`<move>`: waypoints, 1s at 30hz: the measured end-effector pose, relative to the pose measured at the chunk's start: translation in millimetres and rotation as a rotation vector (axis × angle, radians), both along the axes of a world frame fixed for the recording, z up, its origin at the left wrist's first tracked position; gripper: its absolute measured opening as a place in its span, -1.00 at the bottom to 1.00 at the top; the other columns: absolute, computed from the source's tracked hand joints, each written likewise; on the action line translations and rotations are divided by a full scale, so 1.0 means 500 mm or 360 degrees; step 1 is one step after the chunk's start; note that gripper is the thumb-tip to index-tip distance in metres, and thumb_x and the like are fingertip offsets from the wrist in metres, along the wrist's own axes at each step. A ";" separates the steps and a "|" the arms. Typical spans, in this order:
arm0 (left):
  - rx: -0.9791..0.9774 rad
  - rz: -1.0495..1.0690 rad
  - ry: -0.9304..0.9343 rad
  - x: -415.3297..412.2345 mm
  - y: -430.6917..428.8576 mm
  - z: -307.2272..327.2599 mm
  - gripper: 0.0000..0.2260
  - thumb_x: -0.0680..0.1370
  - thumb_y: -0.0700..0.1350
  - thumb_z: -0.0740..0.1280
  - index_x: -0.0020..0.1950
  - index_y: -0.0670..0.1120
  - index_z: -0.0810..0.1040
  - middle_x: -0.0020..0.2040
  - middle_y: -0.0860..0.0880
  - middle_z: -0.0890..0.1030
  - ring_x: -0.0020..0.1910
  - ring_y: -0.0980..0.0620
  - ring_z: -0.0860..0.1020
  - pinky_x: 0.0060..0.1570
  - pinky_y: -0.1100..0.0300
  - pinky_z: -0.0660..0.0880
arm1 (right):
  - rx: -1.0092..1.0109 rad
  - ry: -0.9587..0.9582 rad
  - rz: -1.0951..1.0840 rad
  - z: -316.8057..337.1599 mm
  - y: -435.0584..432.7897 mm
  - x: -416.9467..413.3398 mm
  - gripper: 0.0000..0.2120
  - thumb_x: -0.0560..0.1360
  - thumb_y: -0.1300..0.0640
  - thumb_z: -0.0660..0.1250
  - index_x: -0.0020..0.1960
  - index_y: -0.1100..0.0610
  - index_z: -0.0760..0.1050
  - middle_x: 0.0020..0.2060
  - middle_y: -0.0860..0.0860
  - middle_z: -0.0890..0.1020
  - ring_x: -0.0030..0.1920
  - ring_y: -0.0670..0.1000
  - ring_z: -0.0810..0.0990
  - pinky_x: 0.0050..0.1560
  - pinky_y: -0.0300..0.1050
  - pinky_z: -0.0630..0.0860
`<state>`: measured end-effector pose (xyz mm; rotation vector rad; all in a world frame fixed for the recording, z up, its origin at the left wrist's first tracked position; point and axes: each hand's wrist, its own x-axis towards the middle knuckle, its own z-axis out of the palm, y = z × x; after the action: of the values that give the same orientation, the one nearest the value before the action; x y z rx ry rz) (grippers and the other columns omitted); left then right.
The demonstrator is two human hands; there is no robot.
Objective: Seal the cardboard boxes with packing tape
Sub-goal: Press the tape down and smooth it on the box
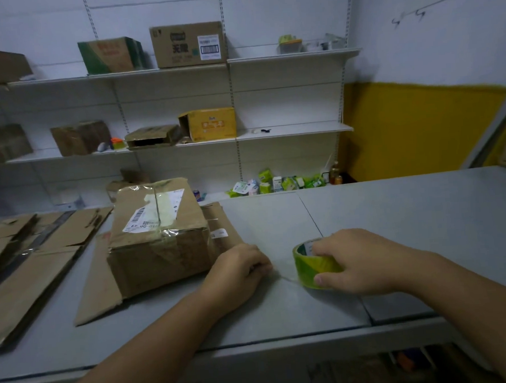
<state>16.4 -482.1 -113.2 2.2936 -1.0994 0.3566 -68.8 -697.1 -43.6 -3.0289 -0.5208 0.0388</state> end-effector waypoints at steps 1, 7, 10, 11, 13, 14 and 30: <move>-0.0042 -0.0043 -0.0035 -0.006 -0.001 0.001 -0.83 0.50 -0.06 0.32 -0.13 -0.13 0.64 -0.20 -0.01 0.61 -0.18 0.13 0.48 -0.14 0.17 0.47 | 0.0055 0.0011 -0.0021 0.006 -0.005 -0.007 -0.75 0.49 -0.17 0.28 -0.03 0.01 0.49 -0.21 -0.03 0.55 -0.22 -0.06 0.49 -0.18 -0.07 0.45; -0.0263 -0.0163 0.0420 -0.064 -0.007 0.051 -0.96 0.50 -0.03 0.37 -0.08 0.04 0.58 -0.19 0.10 0.59 -0.16 0.15 0.54 -0.11 0.20 0.51 | 0.0328 0.0021 -0.0064 0.056 -0.037 -0.041 -0.77 0.46 -0.14 0.35 -0.23 0.00 0.50 -0.37 -0.04 0.51 -0.37 -0.12 0.45 -0.31 -0.20 0.36; -0.0184 -0.0035 0.0503 -0.072 0.033 0.096 -0.85 0.42 -0.06 0.45 -0.04 0.11 0.59 -0.21 0.08 0.62 -0.16 0.14 0.58 -0.08 0.20 0.56 | 0.0362 0.0038 -0.0001 0.059 -0.028 -0.038 -0.70 0.44 -0.17 0.37 -0.31 0.01 0.46 -0.43 -0.04 0.48 -0.39 -0.12 0.44 -0.34 -0.20 0.33; -0.0160 0.0013 0.0565 -0.076 0.052 0.113 -0.86 0.42 -0.06 0.45 -0.05 0.08 0.61 -0.21 0.05 0.64 -0.18 0.14 0.60 -0.08 0.21 0.57 | 0.0358 0.0048 0.0036 0.062 -0.021 -0.034 -0.69 0.42 -0.18 0.37 -0.33 0.01 0.45 -0.45 -0.05 0.47 -0.39 -0.12 0.45 -0.35 -0.19 0.33; -0.0163 0.0037 0.0740 -0.086 0.092 0.142 -0.94 0.41 -0.09 0.45 -0.13 0.01 0.65 -0.22 0.01 0.67 -0.20 0.12 0.62 -0.10 0.25 0.58 | 0.0348 0.0076 0.0133 0.069 0.004 -0.024 -0.66 0.40 -0.22 0.36 -0.35 0.01 0.44 -0.45 -0.05 0.47 -0.38 -0.10 0.45 -0.34 -0.17 0.34; -0.0142 0.0026 0.0807 -0.095 0.110 0.153 -0.96 0.40 -0.09 0.44 -0.17 0.00 0.64 -0.22 0.02 0.68 -0.20 0.13 0.63 -0.11 0.27 0.58 | 0.0338 0.0082 0.0196 0.073 0.023 -0.018 -0.65 0.39 -0.25 0.35 -0.35 0.01 0.44 -0.45 -0.04 0.47 -0.38 -0.09 0.46 -0.35 -0.18 0.34; -0.0131 0.0539 0.0545 -0.104 0.357 0.248 -0.95 0.48 -0.14 0.35 -0.18 -0.03 0.54 -0.33 0.13 0.60 -0.32 0.20 0.55 -0.28 0.38 0.50 | 0.0528 0.0108 0.0572 0.135 0.164 0.129 -0.45 0.26 -0.50 0.22 -0.30 0.01 0.49 -0.34 0.02 0.52 -0.37 -0.08 0.48 -0.35 -0.24 0.40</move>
<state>-35.5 -303.6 10.9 2.3527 -0.5199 0.1241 -4.4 -614.8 24.1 -2.5710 -0.9523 0.0659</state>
